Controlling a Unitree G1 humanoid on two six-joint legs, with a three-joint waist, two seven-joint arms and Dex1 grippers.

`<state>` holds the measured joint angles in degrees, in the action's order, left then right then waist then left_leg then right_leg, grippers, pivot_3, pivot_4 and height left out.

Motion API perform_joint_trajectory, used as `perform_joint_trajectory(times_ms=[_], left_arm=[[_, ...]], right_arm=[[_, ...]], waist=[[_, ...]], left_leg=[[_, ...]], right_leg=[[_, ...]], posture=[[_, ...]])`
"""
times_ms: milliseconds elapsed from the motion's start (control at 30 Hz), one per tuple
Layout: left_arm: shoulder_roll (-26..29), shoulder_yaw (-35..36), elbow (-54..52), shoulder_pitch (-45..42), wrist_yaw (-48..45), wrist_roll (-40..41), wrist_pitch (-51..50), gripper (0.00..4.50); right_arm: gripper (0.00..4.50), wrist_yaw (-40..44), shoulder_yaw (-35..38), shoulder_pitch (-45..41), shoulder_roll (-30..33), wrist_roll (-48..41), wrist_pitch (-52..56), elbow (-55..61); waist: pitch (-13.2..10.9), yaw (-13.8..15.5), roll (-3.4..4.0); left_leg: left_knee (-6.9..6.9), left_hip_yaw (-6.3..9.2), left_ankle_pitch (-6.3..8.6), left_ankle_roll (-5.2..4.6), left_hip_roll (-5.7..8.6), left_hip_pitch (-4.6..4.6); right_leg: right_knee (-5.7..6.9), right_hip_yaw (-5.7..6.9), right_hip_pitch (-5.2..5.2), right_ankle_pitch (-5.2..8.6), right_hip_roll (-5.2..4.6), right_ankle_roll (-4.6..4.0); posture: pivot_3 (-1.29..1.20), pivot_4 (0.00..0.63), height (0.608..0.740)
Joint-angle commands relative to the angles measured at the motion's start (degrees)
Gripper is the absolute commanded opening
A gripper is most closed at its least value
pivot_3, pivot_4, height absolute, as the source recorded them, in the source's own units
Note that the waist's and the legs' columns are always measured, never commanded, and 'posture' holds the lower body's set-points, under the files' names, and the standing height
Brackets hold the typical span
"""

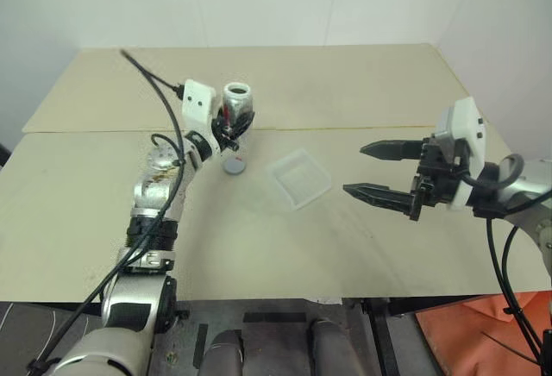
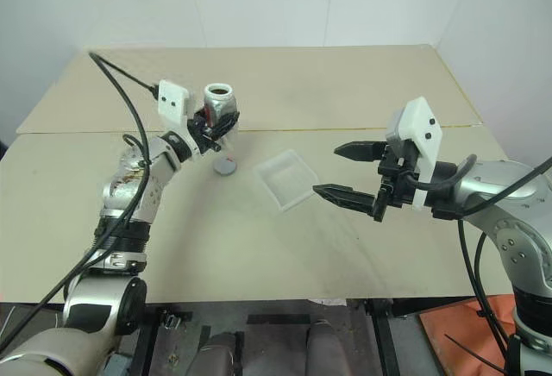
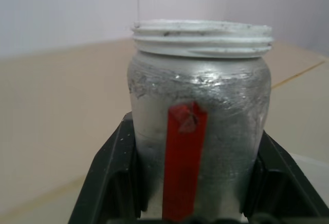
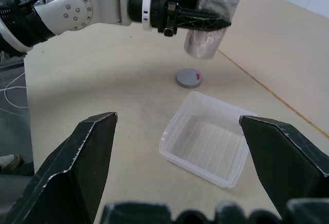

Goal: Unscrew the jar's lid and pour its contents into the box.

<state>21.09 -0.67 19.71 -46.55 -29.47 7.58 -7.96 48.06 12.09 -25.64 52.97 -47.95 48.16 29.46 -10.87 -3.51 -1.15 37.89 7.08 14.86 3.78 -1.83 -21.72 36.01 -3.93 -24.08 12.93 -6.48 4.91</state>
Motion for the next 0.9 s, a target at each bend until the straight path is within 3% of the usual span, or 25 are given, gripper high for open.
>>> perform_joint_trajectory(times_ms=[33, 100, 167, 300, 400, 633, 900], left_arm=[[6.17, -11.42, 7.71, -5.43, 6.25, -20.89, 27.39, 1.93], [11.25, -20.69, 14.02, -11.60, 15.63, -37.34, 41.53, 1.93], [14.09, -27.60, 18.83, -17.00, 23.76, -49.09, 49.23, 1.93], [13.31, -41.28, 26.16, -27.79, 44.52, -71.13, 49.12, 1.93], [10.27, -48.33, 28.86, -31.47, 53.36, -80.45, 46.60, 1.93], [4.42, -52.40, 37.32, -35.04, 59.31, -84.06, 43.86, 1.93], [3.43, -52.43, 39.90, -35.95, 60.62, -82.30, 45.15, 1.93]], right_arm=[[4.46, 0.95, 1.03, -1.01, 0.95, -0.03, -1.48, 0.92], [4.46, 1.46, 0.77, -1.18, 1.14, 0.34, -1.68, 0.71], [4.46, 1.76, 0.60, -1.24, 1.25, 0.65, -1.81, 0.55], [4.46, 1.99, 0.30, -1.68, 0.92, 0.92, -1.83, 0.50], [4.46, 1.51, 0.48, -1.79, 0.56, 0.74, -1.84, 1.08], [4.46, -0.39, 2.66, 0.04, 0.30, -0.39, -1.33, 3.54], [4.46, -2.05, 4.72, 2.73, 0.54, -1.73, -1.16, 5.60]], waist=[[0.00, 0.25, 0.00], [0.00, 0.75, -0.01], [-0.01, 1.22, -0.02], [-0.01, 2.11, -0.02], [-0.01, 2.68, -0.02], [-0.02, 2.64, -0.04], [-0.02, 2.70, -0.04]], left_leg=[[-0.01, -0.01, 0.00, 0.00, 0.00, 0.00], [-0.02, -0.01, 0.01, -0.01, 0.01, 0.01], [-0.03, -0.01, 0.03, -0.06, 0.01, -0.02], [-0.01, -0.03, 0.05, -0.09, 0.04, -0.21], [-0.01, -0.04, 0.06, -0.10, 0.05, -0.26], [0.00, -0.05, 0.05, -0.09, 0.04, -0.34], [0.00, -0.06, 0.06, -0.10, 0.04, -0.31]], right_leg=[[-0.06, 0.00, 0.00, 0.00, 0.00, 0.00], [-0.13, 0.00, -0.01, -0.02, 0.01, -0.03], [-0.22, -0.01, -0.01, -0.05, 0.00, -0.02], [-0.15, -0.01, -0.01, -0.12, -0.02, 0.12], [-0.14, -0.01, -0.04, -0.14, -0.02, 0.15], [-0.06, -0.01, -0.16, -0.14, -0.02, 0.15], [-0.04, -0.01, -0.13, -0.14, -0.04, 0.15]], posture=[[0.00, 0.150, 0.740], [0.00, 0.150, 0.740], [0.00, 0.150, 0.740], [0.00, 0.150, 0.740], [0.00, 0.150, 0.740], [0.00, 0.150, 0.740], [0.00, 0.150, 0.740]])
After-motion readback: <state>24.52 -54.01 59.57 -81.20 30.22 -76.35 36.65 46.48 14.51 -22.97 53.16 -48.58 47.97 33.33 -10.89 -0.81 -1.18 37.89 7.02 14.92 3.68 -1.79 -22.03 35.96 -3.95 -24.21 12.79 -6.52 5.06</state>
